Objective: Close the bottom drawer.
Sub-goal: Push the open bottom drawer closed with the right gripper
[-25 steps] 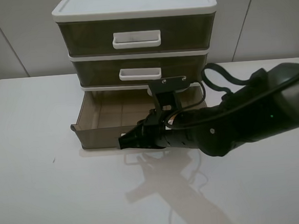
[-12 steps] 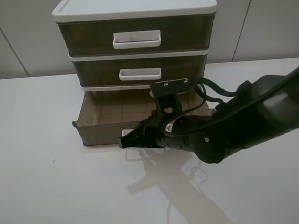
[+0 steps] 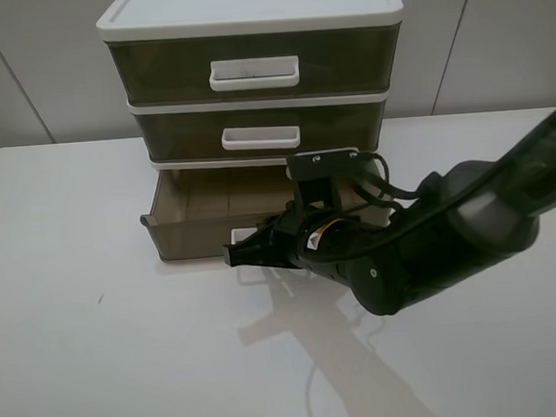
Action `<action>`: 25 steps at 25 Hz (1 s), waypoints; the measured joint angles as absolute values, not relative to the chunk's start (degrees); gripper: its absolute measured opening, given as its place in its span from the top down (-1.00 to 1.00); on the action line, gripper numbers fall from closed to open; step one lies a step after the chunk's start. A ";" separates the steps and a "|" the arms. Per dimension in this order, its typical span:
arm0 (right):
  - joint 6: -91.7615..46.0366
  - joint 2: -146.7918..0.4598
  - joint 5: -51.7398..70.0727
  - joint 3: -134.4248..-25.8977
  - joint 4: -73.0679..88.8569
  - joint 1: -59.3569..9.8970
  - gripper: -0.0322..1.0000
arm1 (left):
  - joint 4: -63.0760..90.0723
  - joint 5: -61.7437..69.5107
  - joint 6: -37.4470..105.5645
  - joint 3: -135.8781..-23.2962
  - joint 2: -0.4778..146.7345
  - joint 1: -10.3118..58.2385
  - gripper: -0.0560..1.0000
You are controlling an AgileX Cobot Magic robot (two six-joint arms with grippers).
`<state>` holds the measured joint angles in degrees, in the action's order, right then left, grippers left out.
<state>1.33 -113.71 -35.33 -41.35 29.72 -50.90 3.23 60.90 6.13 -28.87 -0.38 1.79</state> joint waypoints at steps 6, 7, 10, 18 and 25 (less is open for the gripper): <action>1.33 -115.43 -41.04 -41.40 31.98 -50.90 0.90 | 3.23 60.90 6.13 -28.87 -0.38 1.79 -0.47; 1.33 -115.68 -42.16 -41.40 32.70 -50.90 0.90 | 3.23 60.90 6.13 -28.87 -0.38 1.79 -0.47; 1.33 -116.95 -44.94 -41.40 33.70 -50.90 0.90 | 3.23 60.90 6.13 -28.87 -0.38 1.79 -0.47; 1.33 -120.59 -47.69 -44.82 34.51 -50.90 0.90 | 3.23 60.90 6.13 -28.87 -0.38 1.79 -0.47; 1.33 -123.70 -49.72 -49.27 35.89 -50.90 0.90 | 3.23 60.90 6.13 -28.87 -0.38 1.79 -0.47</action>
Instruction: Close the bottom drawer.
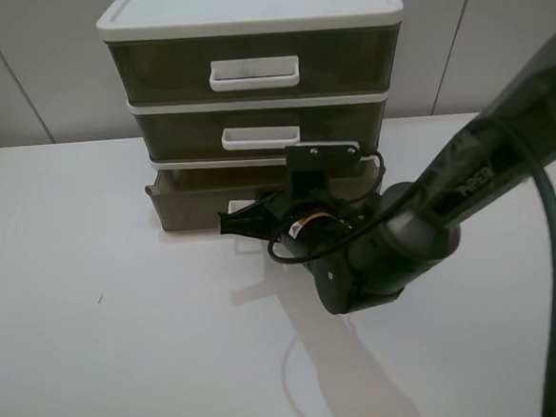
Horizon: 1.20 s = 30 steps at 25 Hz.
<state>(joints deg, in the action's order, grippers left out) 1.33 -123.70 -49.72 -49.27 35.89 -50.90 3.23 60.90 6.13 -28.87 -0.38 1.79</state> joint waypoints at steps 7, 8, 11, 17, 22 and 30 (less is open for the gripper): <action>1.02 -125.66 -51.19 -51.97 37.88 -51.03 0.90 | 3.23 60.90 6.13 -28.87 -0.38 1.79 -0.47; 0.48 -125.78 -51.19 -52.28 38.16 -51.08 0.90 | 3.23 60.90 6.13 -28.87 -0.38 1.79 -0.47; -1.76 -126.89 -52.04 -53.59 38.87 -51.07 0.90 | 3.23 60.90 6.13 -28.87 -0.38 1.79 -0.47; -2.51 -128.07 -53.70 -54.99 40.34 -50.88 0.90 | 3.18 60.90 6.13 -28.87 -0.38 1.79 -0.47; -2.70 -128.10 -53.64 -54.87 40.34 -51.16 0.90 | 3.18 60.90 6.13 -28.87 -0.38 1.79 -0.47; -2.74 -116.72 -52.10 -44.48 37.27 -55.19 0.90 | 3.18 60.90 6.13 -28.87 -0.38 1.79 -0.47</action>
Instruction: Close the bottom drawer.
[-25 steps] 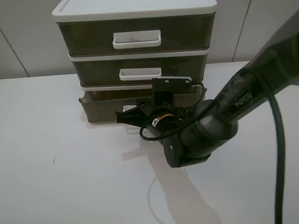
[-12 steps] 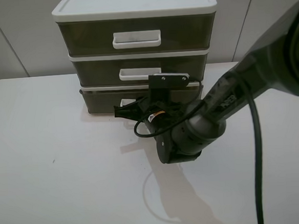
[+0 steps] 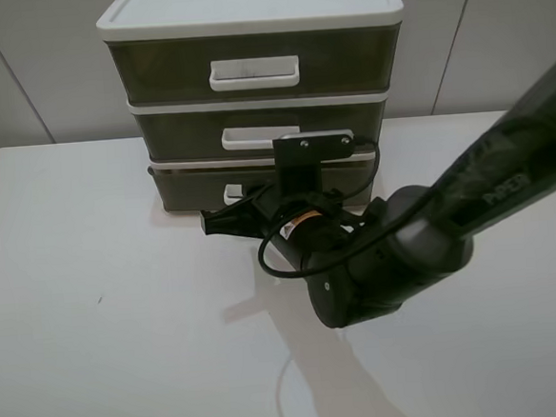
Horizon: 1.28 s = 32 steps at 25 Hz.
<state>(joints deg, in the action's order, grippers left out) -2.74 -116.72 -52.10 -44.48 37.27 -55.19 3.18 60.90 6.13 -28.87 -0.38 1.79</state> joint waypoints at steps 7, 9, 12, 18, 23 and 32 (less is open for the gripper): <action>-2.74 -102.40 -37.84 -33.28 34.33 -53.99 0.21 | 3.18 60.90 6.13 -28.87 -0.38 1.79 -0.47; -2.74 -98.36 -31.99 -30.95 34.44 -51.89 -0.27 | 3.18 60.90 6.13 -28.87 -0.38 1.79 -0.47; -2.81 -90.40 -21.65 -28.25 34.44 -46.86 -0.58 | 3.18 60.90 6.13 -28.87 -0.38 1.79 -0.47; -6.87 -69.90 -1.16 -24.69 34.34 -31.77 -0.65 | 3.18 60.90 6.13 -28.87 -0.38 1.79 -0.47; -6.34 -51.20 14.54 -24.49 28.20 -17.83 -0.65 | 3.18 60.90 6.13 -28.87 -0.38 1.79 -0.47; 0.00 -28.52 42.17 -34.13 9.52 -1.56 -0.65 | 3.18 60.90 6.13 -28.87 -0.38 1.79 -0.47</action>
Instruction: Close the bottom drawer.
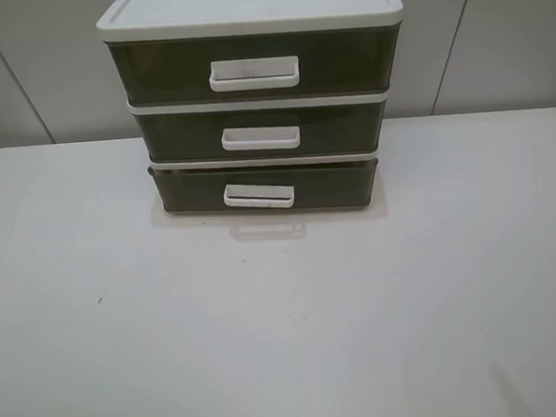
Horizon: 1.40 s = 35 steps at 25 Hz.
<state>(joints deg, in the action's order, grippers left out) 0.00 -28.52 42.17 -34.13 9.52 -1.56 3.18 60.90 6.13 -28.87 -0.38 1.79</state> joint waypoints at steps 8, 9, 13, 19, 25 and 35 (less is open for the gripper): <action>0.00 -20.50 54.01 -36.48 5.69 -1.10 -0.65 | 3.18 60.90 6.13 -28.87 -0.38 1.79 -0.47; 0.00 -19.72 54.26 -36.48 5.69 -1.10 -0.65 | 3.18 60.90 6.13 -28.87 -0.38 1.79 -0.47; 0.00 -16.28 55.85 -36.48 4.00 -1.10 -0.65 | 3.18 60.90 6.13 -28.87 -0.38 1.79 -0.47; 0.00 -10.84 61.09 -36.48 2.09 -1.10 -0.65 | 3.18 60.90 6.13 -28.87 -0.38 1.79 -0.47; 0.00 -7.18 62.13 -32.76 0.84 -1.10 -0.65 | 3.18 60.90 6.13 -28.87 -0.38 1.79 -0.47; 0.00 -3.28 60.83 -29.76 0.84 -1.84 -0.65 | 3.18 60.90 6.13 -28.87 -0.38 1.79 -0.47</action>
<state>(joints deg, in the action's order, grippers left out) 0.00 -3.28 60.83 -29.76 0.84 -1.84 3.18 60.90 6.13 -28.87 -0.38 1.79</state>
